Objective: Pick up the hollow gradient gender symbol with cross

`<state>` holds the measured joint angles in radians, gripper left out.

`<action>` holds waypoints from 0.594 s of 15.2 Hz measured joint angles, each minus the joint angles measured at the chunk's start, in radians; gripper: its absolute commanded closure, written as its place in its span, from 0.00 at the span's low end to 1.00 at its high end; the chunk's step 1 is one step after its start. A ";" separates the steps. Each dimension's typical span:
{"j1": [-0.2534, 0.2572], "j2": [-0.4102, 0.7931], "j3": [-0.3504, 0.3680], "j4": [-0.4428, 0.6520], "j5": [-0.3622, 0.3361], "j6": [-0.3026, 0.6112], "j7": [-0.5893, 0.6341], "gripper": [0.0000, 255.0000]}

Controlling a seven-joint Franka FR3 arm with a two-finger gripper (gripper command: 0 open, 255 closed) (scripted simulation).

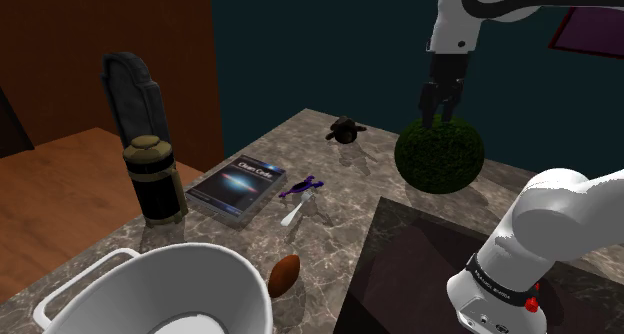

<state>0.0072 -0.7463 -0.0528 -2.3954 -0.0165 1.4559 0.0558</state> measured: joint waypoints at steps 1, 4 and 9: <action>0.000 0.000 0.000 0.000 0.000 0.000 0.000 0.00; 0.012 0.056 0.014 -0.013 0.012 0.069 0.009 0.00; 0.038 0.187 0.042 -0.028 0.034 0.220 0.022 0.00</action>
<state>0.0456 -0.5596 -0.0106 -2.4231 0.0173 1.6755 0.0783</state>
